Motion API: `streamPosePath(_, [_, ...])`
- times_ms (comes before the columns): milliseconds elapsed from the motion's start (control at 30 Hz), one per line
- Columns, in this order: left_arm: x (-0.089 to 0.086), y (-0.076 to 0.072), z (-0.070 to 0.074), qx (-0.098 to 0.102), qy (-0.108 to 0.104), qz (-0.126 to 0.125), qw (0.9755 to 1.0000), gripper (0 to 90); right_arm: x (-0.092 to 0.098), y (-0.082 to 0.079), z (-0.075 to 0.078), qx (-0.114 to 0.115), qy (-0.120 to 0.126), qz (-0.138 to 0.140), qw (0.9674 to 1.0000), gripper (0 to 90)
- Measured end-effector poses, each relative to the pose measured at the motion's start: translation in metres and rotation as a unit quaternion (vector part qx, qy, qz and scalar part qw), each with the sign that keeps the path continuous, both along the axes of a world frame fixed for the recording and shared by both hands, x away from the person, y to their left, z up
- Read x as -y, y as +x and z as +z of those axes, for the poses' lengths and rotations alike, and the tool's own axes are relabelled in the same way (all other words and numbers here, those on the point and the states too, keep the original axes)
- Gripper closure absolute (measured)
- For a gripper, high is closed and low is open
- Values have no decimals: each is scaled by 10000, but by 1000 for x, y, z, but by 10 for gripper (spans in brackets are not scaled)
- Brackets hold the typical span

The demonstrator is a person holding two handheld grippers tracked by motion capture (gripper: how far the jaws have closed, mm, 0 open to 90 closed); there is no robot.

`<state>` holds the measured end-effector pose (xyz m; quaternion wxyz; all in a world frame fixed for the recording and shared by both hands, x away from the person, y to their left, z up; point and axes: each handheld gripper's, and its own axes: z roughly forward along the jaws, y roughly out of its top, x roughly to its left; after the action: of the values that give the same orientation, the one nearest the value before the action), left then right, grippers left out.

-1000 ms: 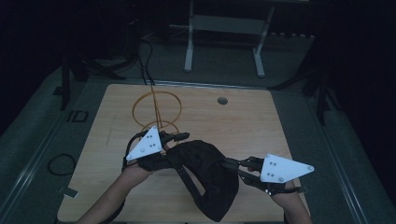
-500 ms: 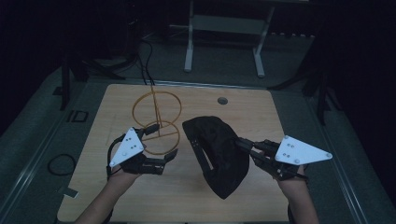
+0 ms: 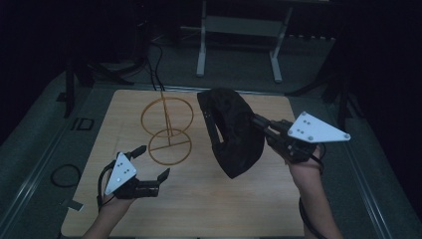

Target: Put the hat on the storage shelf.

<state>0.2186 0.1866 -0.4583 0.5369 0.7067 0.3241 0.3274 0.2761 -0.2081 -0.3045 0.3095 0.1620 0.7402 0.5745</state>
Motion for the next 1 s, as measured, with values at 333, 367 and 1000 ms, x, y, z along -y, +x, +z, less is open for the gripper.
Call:
streamPosePath(333, [-24,-26,-41,-304,-123,519,9981,42,-38,26,22,135,-190,-303,9993,881])
streamPosePath(367, [-26,-29,-45,-317,-163,552,9978,38,-41,28,24,117,-206,-269,9994,880])
streamPosePath(1000, [-52,-42,-78,-393,-373,1046,9930,30,-137,80,15,-403,-857,-180,9953,879])
